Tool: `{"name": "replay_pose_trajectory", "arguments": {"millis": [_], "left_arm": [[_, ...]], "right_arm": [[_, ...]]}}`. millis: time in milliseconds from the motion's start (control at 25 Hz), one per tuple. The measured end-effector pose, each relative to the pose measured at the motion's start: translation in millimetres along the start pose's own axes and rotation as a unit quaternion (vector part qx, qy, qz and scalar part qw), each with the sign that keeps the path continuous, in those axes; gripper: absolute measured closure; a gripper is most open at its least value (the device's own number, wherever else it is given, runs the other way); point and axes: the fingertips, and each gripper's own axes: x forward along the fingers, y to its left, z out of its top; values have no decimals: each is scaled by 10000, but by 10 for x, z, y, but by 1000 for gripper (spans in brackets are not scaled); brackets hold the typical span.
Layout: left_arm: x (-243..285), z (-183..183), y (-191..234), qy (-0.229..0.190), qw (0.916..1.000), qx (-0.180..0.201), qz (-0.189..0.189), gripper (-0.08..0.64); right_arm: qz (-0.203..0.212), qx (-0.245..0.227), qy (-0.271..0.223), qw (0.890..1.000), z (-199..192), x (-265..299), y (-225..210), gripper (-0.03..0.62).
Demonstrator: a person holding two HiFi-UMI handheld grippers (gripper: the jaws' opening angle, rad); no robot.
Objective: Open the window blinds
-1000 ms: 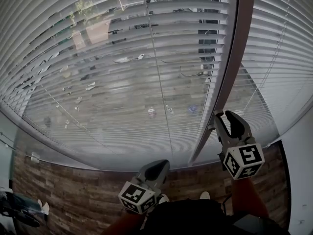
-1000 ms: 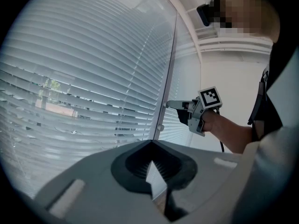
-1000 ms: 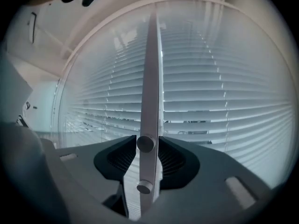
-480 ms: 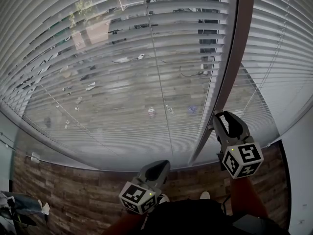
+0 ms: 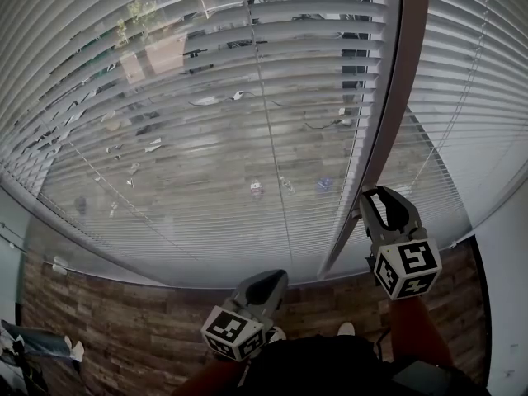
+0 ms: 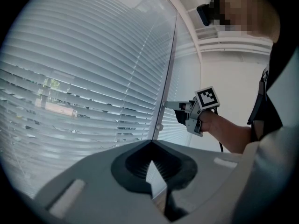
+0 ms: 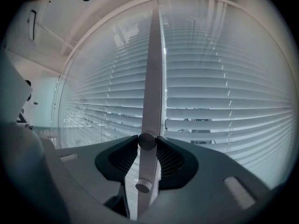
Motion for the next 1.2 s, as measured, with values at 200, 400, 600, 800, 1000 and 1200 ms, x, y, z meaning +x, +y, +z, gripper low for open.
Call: {"name": "replay_pose_trajectory", "arguments": {"millis": [200, 400, 600, 800, 1000, 1200], "left_arm": [[-1, 29, -9, -15, 10000, 3, -16, 558], [-27, 25, -6, -15, 10000, 15, -11, 558], [-59, 14, -19, -7, 10000, 13, -16, 558], [-58, 16, -19, -21, 10000, 20, -19, 559], [-67, -2, -30, -7, 10000, 1, -11, 558], [-76, -9, -17, -5, 10000, -13, 12, 559]], "right_arm": [[-52, -519, 105, 9986, 21, 3, 2, 442], [-86, -1336, 262, 9907, 36, 3, 23, 442], [-216, -2123, 396, 9762, 35, -10, 67, 442], [-350, -2670, 515, 9617, 5, -8, 85, 443], [-485, -3138, 626, 9462, -4, -23, 92, 445], [-664, -3654, 681, 9260, -19, -22, 93, 445]]}}
